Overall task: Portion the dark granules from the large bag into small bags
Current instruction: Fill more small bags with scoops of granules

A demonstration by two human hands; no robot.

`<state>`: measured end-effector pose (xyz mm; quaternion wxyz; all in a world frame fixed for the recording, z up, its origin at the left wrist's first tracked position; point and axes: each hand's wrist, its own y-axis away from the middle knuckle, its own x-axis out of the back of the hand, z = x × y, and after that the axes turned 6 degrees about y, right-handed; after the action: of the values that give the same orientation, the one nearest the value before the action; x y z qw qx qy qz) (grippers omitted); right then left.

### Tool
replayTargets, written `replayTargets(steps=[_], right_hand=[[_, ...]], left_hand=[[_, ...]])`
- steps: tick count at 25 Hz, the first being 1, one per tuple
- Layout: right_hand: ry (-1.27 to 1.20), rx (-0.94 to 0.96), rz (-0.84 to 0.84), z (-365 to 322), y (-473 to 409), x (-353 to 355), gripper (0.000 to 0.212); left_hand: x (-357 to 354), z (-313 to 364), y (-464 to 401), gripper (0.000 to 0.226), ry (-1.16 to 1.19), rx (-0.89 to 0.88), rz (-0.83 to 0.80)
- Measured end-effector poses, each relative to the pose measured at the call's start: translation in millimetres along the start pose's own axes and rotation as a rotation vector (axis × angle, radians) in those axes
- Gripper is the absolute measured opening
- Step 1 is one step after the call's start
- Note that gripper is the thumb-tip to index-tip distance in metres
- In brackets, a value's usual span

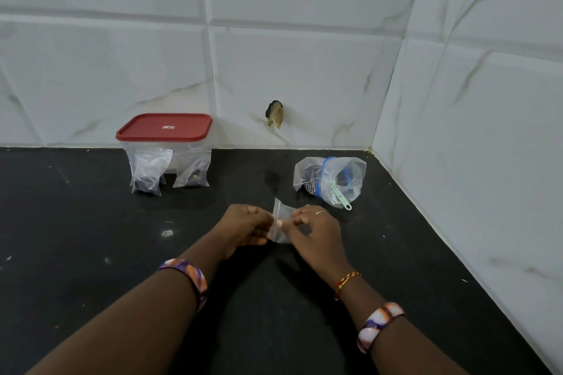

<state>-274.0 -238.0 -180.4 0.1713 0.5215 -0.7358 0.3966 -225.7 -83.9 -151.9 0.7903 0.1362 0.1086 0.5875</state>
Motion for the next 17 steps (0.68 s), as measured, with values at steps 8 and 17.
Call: replayTargets(steps=[8,17], right_hand=[[0.039,-0.077,0.023,-27.7,-17.4,3.6,0.027],[-0.489,-0.405,0.044,-55.4,-37.6,49.0,0.027]], left_hand=[[1.2,16.4,6.7,0.021,-0.132,-0.204,0.134],[-21.3,55.3,18.1,0.104,-0.729,-0.545,-0.117]])
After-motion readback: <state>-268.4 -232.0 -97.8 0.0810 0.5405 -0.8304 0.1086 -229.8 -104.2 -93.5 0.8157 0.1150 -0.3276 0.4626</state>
